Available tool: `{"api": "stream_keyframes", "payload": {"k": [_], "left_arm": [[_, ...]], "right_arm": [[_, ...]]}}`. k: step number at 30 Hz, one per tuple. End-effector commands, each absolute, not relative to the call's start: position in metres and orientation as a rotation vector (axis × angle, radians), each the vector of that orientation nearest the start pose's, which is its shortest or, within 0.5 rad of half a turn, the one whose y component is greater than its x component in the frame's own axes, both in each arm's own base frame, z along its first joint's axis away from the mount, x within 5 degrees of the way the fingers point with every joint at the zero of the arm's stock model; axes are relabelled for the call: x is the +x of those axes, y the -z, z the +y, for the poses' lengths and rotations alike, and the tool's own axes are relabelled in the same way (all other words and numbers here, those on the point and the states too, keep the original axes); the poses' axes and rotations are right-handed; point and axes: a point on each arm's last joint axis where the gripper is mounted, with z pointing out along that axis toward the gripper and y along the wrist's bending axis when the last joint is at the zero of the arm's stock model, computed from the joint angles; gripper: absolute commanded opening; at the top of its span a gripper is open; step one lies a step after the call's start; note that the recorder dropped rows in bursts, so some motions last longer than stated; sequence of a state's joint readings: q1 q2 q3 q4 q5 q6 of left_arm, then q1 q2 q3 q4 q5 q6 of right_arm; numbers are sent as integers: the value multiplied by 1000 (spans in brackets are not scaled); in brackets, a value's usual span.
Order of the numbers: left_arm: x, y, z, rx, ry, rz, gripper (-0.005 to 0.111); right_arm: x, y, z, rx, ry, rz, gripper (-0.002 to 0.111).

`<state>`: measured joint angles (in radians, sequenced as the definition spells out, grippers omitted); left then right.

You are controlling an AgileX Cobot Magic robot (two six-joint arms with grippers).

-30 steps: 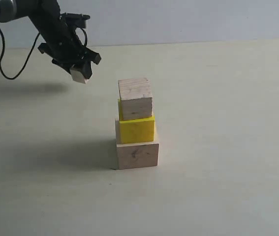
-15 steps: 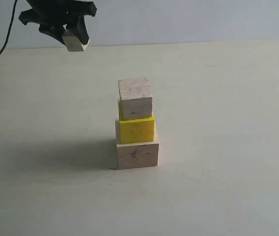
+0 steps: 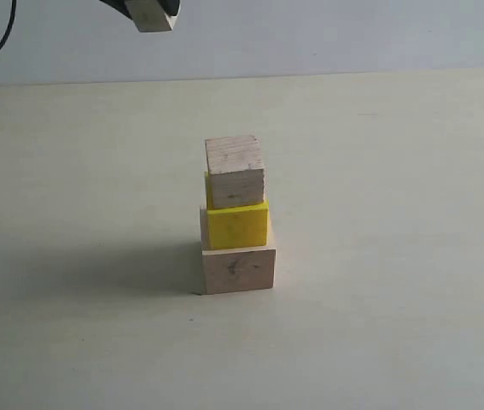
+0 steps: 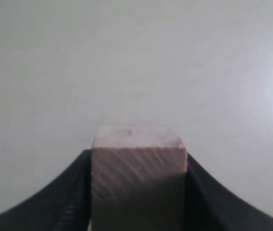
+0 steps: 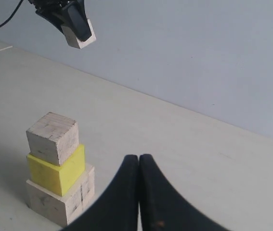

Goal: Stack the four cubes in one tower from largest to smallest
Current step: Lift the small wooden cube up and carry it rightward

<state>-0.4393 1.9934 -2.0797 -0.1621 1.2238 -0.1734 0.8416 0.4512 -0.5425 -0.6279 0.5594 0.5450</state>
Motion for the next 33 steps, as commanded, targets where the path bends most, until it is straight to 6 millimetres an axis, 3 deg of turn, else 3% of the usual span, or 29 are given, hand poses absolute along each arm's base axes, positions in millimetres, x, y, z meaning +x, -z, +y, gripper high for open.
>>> {"api": "stream_keyframes", "payload": {"k": [1, 7, 12, 23, 29, 33], "left_arm": [[377, -370, -207, 327, 449, 2602, 0], [363, -385, -215, 344, 474, 2572, 0], [338, -393, -219, 392, 474, 2570, 0], [291, -424, -191, 388, 496, 2526, 0], [278, -425, -189, 406, 508, 2530, 0], [267, -419, -203, 475, 518, 2546, 0]], "right_arm": [[79, -323, 46, -553, -296, 1759, 0], [79, -318, 46, -558, -289, 1776, 0], [80, -318, 46, -559, -287, 1779, 0], [79, -317, 46, -556, -290, 1783, 0], [79, -317, 46, -556, -290, 1783, 0], [79, -317, 47, -555, -295, 1783, 0]]}}
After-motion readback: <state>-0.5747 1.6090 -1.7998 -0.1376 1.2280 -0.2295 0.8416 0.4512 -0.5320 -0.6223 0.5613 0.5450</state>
